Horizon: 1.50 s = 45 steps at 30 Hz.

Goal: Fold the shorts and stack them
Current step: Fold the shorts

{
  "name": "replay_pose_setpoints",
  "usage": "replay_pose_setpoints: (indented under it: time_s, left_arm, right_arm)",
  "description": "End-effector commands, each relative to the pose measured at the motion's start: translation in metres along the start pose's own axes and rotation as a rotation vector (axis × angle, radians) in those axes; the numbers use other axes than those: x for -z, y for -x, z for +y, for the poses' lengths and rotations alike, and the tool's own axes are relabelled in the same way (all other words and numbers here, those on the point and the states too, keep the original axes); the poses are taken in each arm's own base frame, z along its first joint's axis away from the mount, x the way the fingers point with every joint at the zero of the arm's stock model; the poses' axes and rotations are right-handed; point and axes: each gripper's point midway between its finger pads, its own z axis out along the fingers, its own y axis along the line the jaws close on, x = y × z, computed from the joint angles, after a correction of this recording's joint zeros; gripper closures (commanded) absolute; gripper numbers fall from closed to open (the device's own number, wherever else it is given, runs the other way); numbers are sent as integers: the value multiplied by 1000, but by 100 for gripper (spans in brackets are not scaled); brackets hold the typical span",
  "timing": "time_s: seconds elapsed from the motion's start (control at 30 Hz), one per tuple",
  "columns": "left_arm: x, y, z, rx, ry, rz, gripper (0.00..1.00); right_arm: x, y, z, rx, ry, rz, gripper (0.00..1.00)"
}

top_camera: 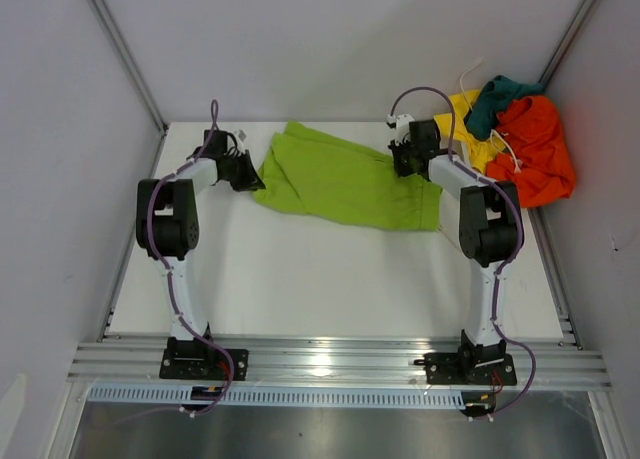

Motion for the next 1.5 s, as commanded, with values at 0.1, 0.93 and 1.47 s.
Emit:
replay_pose_setpoints:
  time_s: [0.1, 0.93, 1.47]
  left_arm:
    - [15, 11, 8, 36, -12, -46, 100]
    - [36, 17, 21, 56, 31, -91, 100]
    - [66, 23, 13, 84, -80, -210, 100]
  right_arm:
    - [-5, 13, -33, -138, -37, -18, 100]
    - [-16, 23, -102, -359, -162, -29, 100]
    - [-25, 39, -100, -370, -178, -21, 74]
